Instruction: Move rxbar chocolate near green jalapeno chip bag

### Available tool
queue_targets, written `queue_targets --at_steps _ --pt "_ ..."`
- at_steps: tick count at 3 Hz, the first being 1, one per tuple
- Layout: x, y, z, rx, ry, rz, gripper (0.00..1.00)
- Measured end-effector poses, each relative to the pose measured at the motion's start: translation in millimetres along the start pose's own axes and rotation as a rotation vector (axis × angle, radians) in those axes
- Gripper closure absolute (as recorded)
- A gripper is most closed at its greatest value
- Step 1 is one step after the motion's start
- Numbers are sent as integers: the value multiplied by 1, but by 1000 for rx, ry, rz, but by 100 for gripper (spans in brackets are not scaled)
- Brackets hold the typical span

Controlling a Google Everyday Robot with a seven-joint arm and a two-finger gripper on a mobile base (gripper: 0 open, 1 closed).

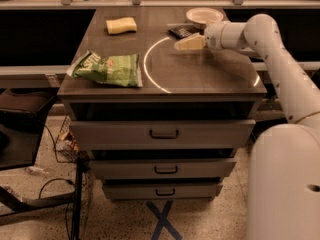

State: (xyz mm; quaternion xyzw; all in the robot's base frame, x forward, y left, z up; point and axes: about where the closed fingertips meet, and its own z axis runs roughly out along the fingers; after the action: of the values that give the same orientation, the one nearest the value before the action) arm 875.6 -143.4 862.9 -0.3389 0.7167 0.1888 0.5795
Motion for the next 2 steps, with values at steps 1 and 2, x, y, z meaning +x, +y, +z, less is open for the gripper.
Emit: queue_targets --at_steps 1,2 --pt "13 5 19 -42 31 15 0" --pt "19 12 32 -83 47 49 0"
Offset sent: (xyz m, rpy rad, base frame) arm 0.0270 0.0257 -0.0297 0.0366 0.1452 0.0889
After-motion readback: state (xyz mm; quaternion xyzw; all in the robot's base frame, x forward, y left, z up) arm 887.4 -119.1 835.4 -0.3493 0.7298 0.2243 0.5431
